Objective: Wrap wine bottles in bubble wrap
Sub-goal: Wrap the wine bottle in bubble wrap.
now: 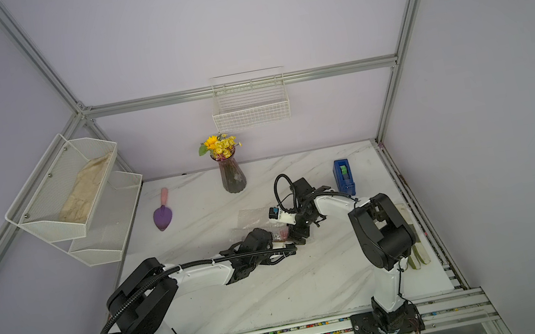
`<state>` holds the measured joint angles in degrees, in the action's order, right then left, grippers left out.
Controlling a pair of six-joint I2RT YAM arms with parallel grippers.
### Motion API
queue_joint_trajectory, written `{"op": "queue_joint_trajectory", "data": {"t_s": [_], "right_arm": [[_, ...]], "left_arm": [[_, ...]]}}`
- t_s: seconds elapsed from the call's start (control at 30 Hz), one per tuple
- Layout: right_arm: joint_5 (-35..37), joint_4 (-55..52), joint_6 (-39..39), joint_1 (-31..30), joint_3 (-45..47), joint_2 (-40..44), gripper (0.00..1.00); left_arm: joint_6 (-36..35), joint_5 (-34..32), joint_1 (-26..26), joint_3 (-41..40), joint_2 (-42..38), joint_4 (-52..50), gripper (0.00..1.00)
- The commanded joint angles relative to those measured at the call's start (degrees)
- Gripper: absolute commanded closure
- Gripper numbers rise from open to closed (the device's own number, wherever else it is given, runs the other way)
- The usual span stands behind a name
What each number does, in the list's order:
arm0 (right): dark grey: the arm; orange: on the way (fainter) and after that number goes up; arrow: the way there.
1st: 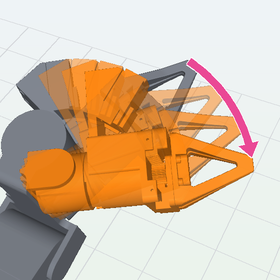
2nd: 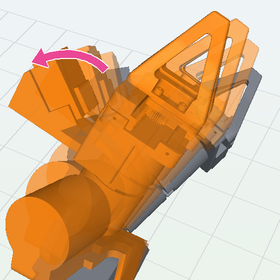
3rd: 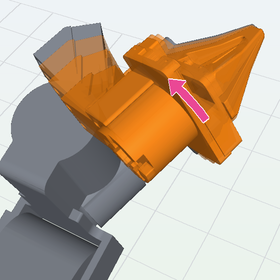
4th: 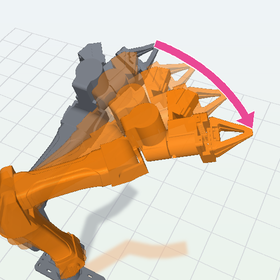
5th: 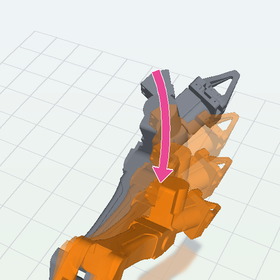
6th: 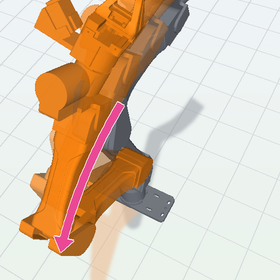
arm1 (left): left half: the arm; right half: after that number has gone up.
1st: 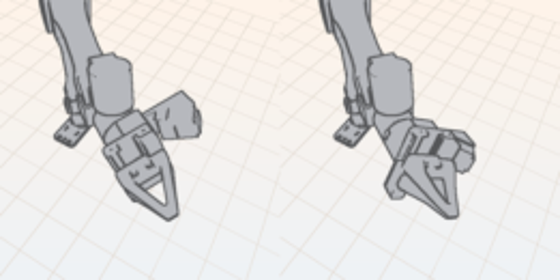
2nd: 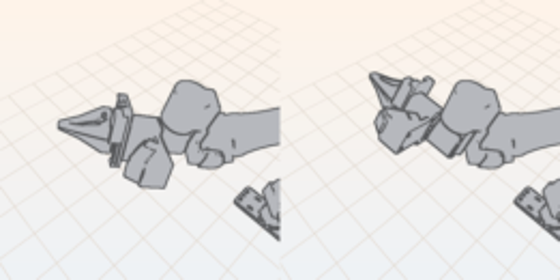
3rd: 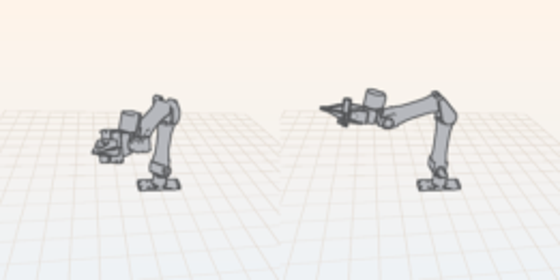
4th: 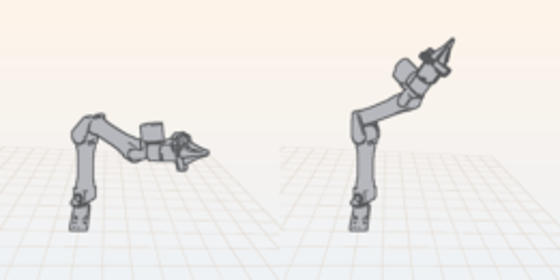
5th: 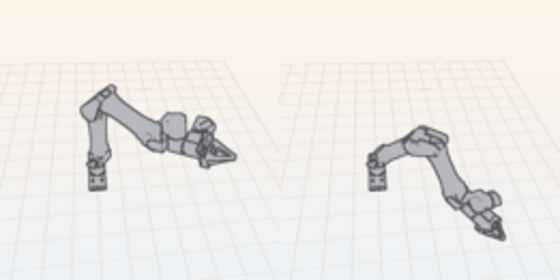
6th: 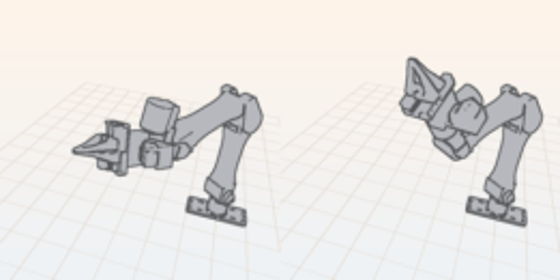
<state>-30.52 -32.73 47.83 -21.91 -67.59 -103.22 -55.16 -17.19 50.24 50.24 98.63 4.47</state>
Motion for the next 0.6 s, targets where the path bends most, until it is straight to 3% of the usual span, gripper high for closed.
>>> {"op": "queue_joint_trajectory", "data": {"t_s": [0.0,0.2,0.33,0.43,0.57], "right_arm": [[-7.1,4.88,-7.37,1.8,2.78,7.64,0.03],[-5.06,12.28,-9.76,5.89,7.75,20.36,0.03],[8.08,25.36,-15.23,7.34,15.79,30.93,0.03],[15.25,29.98,-13.63,7.49,21.98,39.07,0.03],[12.92,27.01,-8.21,7.48,28.03,49.22,0.03]], "left_arm": [[6.08,5.58,-2.14,1.51,2.69,-9.65,0.74],[9.26,11.38,-3.32,5.58,4.52,-17.8,0.75],[11.67,18.35,-5.25,10.84,6.82,-26.98,0.75],[13.17,24.2,-7.15,15.39,9.07,-33.99,0.74],[13.69,29.89,-9.52,22.96,14.16,-44.42,0.71]]}}
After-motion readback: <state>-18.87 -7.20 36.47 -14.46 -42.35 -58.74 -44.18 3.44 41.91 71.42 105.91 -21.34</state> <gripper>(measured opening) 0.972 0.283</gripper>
